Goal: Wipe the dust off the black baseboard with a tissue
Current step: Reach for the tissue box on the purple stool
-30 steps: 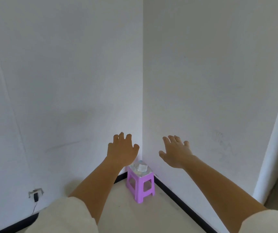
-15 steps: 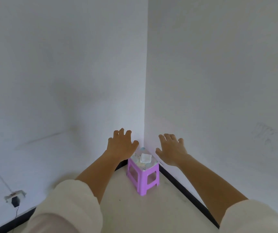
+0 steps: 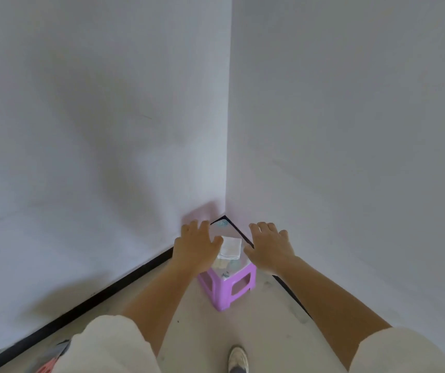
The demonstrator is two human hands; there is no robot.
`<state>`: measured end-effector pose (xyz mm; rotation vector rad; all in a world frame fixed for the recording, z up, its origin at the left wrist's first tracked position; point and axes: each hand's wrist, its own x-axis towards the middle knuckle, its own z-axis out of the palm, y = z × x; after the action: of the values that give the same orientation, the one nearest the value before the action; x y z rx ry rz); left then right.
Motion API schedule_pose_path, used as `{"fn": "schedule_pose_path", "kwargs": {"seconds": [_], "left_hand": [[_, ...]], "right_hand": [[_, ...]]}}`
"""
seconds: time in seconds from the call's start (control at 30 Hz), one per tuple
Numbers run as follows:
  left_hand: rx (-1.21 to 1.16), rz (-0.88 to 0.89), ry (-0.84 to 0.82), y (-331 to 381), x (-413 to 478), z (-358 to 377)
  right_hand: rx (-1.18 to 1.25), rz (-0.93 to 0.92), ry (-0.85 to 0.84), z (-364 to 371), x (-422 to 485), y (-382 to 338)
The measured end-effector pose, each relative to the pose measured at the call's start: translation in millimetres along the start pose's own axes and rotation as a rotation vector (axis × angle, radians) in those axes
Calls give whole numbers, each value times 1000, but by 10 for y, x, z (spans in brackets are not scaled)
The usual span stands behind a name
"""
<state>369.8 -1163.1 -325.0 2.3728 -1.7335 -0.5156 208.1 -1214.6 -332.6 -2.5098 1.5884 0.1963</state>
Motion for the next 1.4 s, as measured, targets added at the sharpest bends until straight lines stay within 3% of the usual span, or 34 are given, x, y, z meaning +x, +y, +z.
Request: {"fn": "schedule_pose_path", "kwargs": {"seconds": [0.33,0.6,0.73,0.9,1.07,1.2,1.4], "left_hand": [[-102,-141,-178,-566,1856,1366],[-98,-141,-401,-1071,2521,2761],[-144,-162,-469,-1237,2804,3365],[-409,-320,-320,-1323,3179,3827],[-639,-551,-243,-1261,3503,3950],[-706,-606,-344,-1250,3548,3966],[-1030,-956,-629,-1095,3351,3685]], "right_hand": [[89,45,-240,1303,1913,444],[222,165,-481,2833,2492,585],[339,221,-485,3403,2766,686],[783,558,-362,3797,3195,722],[1006,763,-277,4012,3484,667],[1315,922,-256,4015,3566,587],[1842,911,-410,3471,3264,610]]}}
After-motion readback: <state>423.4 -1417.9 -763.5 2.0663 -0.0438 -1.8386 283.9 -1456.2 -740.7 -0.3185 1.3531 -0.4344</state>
